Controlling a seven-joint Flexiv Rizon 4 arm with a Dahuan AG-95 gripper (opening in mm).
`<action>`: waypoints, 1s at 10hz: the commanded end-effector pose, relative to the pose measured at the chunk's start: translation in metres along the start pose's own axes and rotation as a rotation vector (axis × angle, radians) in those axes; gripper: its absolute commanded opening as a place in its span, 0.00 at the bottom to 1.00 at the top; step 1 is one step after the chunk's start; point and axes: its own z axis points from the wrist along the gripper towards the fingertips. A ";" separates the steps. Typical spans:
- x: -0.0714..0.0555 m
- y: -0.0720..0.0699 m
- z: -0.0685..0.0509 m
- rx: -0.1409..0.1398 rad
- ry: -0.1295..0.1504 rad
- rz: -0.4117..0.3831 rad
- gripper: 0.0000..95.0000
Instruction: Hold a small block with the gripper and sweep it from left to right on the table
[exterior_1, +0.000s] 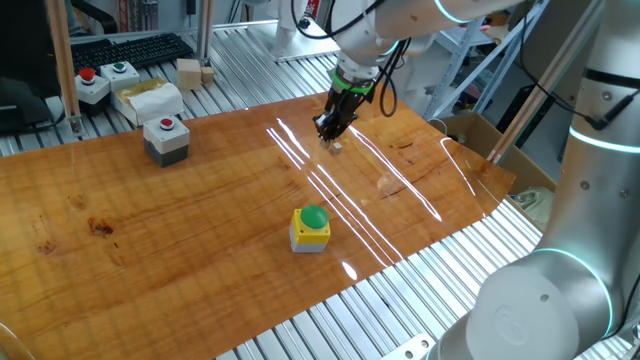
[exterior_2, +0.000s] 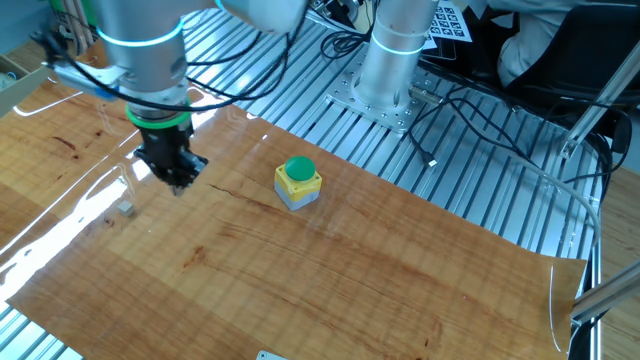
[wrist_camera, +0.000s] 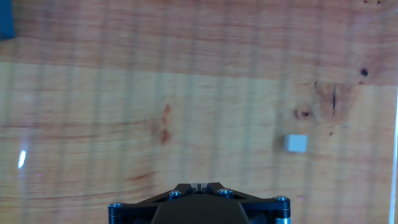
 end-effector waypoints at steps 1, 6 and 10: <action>0.007 -0.003 0.001 0.024 -0.009 -0.012 0.00; 0.007 -0.005 0.000 0.013 -0.002 -0.008 0.00; 0.007 -0.005 0.000 -0.011 -0.004 -0.003 0.00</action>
